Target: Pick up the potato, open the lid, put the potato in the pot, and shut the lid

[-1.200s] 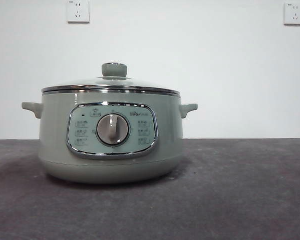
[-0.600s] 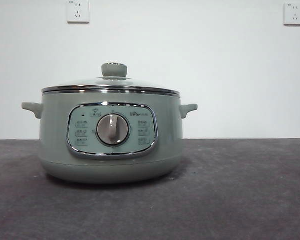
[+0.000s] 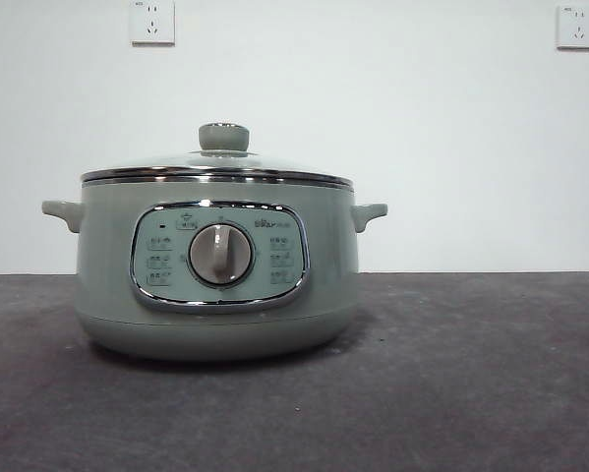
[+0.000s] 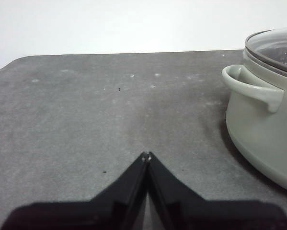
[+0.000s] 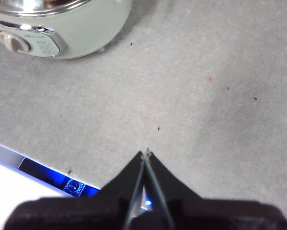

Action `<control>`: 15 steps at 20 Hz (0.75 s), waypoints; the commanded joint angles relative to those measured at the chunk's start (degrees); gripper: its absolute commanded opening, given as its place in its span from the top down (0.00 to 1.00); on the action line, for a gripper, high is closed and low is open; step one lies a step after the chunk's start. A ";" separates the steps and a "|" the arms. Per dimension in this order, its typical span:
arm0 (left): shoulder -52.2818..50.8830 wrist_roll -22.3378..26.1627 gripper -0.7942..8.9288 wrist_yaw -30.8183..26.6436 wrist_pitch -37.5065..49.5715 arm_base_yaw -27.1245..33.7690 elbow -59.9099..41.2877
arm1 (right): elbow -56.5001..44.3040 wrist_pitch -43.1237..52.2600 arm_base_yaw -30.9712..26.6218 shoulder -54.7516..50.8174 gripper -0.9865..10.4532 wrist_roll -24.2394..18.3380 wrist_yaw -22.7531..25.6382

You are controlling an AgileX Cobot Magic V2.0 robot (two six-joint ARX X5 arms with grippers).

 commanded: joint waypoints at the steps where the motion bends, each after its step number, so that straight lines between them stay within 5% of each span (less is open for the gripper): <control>1: 0.90 0.52 0.92 0.24 0.42 0.17 -0.63 | -0.48 0.20 0.07 0.02 0.91 0.48 0.22; 10: 3.80 0.52 0.92 0.22 0.42 0.17 -0.63 | -0.50 0.26 -0.04 -0.02 0.91 0.26 0.42; 13: 4.26 0.52 0.92 0.22 0.42 0.17 -0.63 | -2.34 2.08 -4.42 -1.11 0.91 -6.47 4.61; 15: 4.42 0.52 0.92 0.22 0.42 0.17 -0.63 | -9.73 14.32 -9.33 -4.59 0.91 -11.63 5.35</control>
